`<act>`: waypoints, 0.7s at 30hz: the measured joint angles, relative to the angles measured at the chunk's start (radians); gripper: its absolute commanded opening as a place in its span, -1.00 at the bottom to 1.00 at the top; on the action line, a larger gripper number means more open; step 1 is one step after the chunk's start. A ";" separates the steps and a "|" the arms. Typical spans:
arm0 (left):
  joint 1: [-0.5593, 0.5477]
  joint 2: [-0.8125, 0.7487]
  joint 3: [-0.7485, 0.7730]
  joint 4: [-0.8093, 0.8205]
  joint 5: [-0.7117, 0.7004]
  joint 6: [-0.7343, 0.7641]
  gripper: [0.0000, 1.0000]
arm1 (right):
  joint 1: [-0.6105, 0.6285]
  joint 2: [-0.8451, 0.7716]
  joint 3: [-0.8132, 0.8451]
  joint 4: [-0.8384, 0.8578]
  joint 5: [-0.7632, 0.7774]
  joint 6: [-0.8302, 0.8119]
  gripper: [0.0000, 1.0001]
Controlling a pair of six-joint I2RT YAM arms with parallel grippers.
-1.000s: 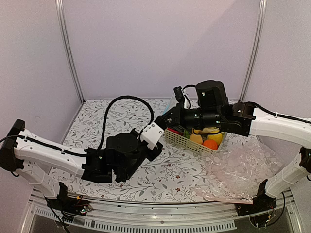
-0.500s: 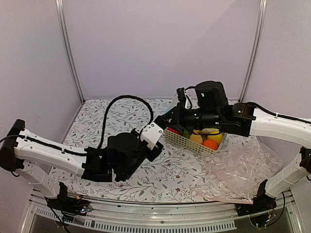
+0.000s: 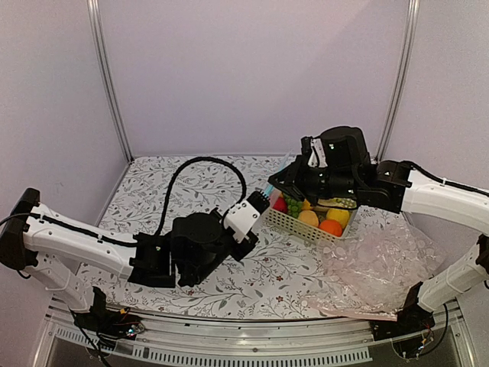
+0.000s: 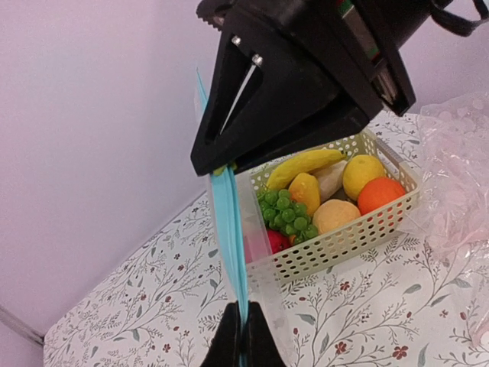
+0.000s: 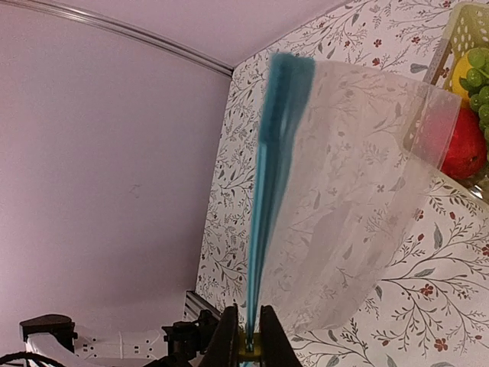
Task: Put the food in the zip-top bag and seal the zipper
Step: Unzip the zipper from the zipper food storage bag.
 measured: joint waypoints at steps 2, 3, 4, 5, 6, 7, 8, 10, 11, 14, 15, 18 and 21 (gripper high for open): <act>0.000 0.000 -0.001 -0.005 0.010 -0.003 -1.00 | -0.008 -0.006 0.000 -0.010 0.011 0.000 -0.85; 0.000 -0.001 -0.002 -0.008 0.014 -0.004 -1.00 | -0.011 -0.011 0.000 -0.016 0.019 -0.001 -0.85; 0.000 -0.002 -0.003 -0.009 0.017 -0.005 -1.00 | -0.015 -0.013 0.000 -0.021 0.026 -0.001 -0.85; 0.000 -0.004 -0.005 -0.012 0.019 -0.007 -1.00 | -0.018 -0.016 -0.001 -0.025 0.031 -0.002 -0.85; 0.000 -0.008 -0.009 -0.016 0.021 -0.009 -1.00 | -0.021 -0.018 -0.002 -0.030 0.036 -0.003 -0.85; 0.000 -0.011 -0.011 -0.019 0.023 -0.010 -1.00 | -0.025 -0.020 -0.004 -0.035 0.043 -0.005 -0.85; 0.000 -0.015 -0.013 -0.022 0.026 -0.012 -1.00 | -0.029 -0.022 -0.005 -0.042 0.048 -0.006 -0.85; 0.000 -0.021 -0.020 -0.024 0.032 -0.018 -1.00 | -0.042 -0.024 -0.007 -0.051 0.054 -0.009 -0.85; 0.000 -0.025 -0.024 -0.026 0.038 -0.023 -1.00 | -0.048 -0.024 -0.008 -0.055 0.058 -0.011 -0.85; 0.000 -0.029 -0.027 -0.042 0.045 -0.031 -1.00 | -0.071 -0.024 -0.011 -0.066 0.067 -0.020 -0.84; 0.000 -0.029 -0.027 -0.046 0.047 -0.032 -1.00 | -0.079 -0.024 -0.011 -0.069 0.069 -0.023 -0.85; 0.000 -0.029 -0.032 -0.060 0.048 -0.035 -1.00 | -0.095 -0.024 -0.011 -0.080 0.073 -0.027 -0.84; 0.000 -0.030 -0.043 -0.073 0.054 -0.041 -1.00 | -0.105 -0.026 -0.011 -0.091 0.075 -0.029 -0.84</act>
